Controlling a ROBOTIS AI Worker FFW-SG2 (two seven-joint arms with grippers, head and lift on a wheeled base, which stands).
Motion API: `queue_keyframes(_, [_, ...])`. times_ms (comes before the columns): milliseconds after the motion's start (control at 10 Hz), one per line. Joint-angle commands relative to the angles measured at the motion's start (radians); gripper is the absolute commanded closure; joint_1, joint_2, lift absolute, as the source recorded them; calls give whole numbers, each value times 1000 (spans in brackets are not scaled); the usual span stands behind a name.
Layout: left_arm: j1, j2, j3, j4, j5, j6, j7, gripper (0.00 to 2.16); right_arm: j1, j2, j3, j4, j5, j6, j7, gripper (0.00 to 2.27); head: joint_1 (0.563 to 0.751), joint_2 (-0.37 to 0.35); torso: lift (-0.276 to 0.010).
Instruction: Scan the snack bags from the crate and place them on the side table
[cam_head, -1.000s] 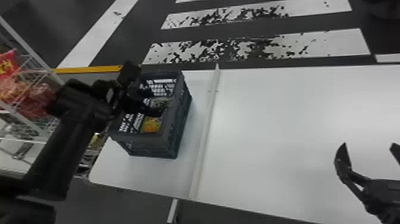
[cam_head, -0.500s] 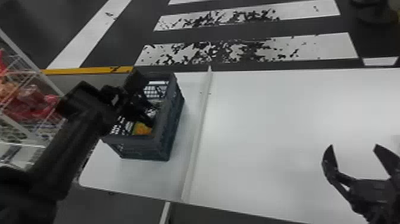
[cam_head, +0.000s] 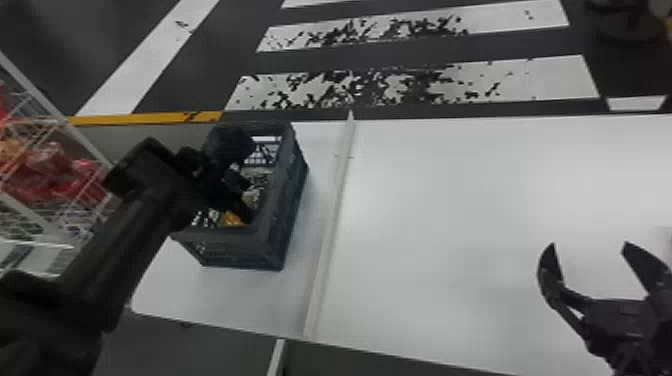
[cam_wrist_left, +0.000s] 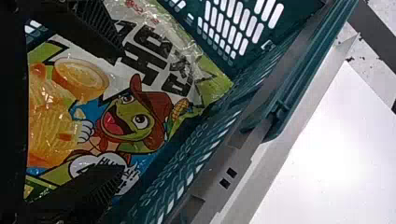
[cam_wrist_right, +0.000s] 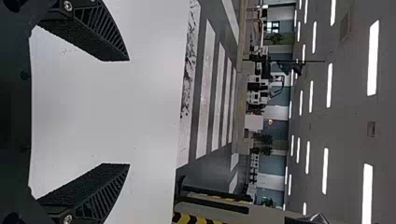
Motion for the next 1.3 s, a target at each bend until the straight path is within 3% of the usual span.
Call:
queue_keyframes(0, [-1, -13, -8, 27, -10, -17, 12, -2, -6, 0, 2, 10, 1, 0, 1, 73, 695, 261, -81])
queue_keyframes(200, [-3, -28, -8, 57, -10, -20, 41, -2, -10, 0, 2, 16, 1, 0, 4, 73, 695, 263, -81])
queue_keyframes(300, [-3, -30, -8, 60, -10, -23, 37, 265, -12, 0, 4, 20, 1, 0, 4, 73, 695, 263, -81])
queue_keyframes(400, [-3, -30, -8, 60, -10, -23, 14, 394, -12, 0, 5, 22, 1, 0, 6, 73, 695, 262, -81])
queue_keyframes(500, [-4, -30, -3, 60, -10, -26, -6, 694, -13, 0, 7, 23, 1, 0, 6, 73, 695, 260, -81])
queue_keyframes(600, [-6, -28, -5, 60, -14, -38, -57, 751, -15, 0, 10, 25, 1, 0, 6, 73, 695, 259, -81])
queue_keyframes(700, [-7, -30, -2, 58, -12, -29, -42, 1582, -20, 0, 11, 28, 1, 0, 6, 73, 695, 255, -81])
queue_keyframes(800, [2, -30, 1, 57, -9, -32, 15, 1993, -23, 0, 13, 33, 1, 0, 6, 73, 695, 254, -81])
queue_keyframes(900, [8, -27, 9, 50, -4, -38, 17, 2121, -23, 0, 13, 33, -1, 0, 6, 73, 695, 258, -81])
queue_keyframes(1200, [37, -8, 94, 3, 42, -87, -11, 2121, -18, 0, 14, 33, -2, 0, 6, 73, 695, 261, -81])
